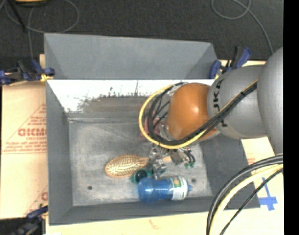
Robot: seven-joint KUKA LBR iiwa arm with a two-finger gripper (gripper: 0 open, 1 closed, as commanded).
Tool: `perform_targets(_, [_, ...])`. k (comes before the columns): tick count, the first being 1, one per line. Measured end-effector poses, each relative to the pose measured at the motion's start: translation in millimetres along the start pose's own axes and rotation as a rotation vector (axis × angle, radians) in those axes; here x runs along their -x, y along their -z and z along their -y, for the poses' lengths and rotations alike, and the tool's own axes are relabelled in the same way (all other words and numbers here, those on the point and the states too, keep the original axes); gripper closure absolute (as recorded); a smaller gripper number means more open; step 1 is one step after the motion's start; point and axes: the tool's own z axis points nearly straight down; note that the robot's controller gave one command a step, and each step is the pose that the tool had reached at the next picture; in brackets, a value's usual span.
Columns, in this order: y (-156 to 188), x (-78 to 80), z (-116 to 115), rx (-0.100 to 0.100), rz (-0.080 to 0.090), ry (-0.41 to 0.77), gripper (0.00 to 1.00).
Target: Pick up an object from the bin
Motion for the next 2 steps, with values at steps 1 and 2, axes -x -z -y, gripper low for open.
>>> perform_targets(1, [0,0.0,0,0.000,0.000,-0.001,1.00])
perform_targets(2, [140,-4.1,-5,0.000,0.006,0.111,1.00])
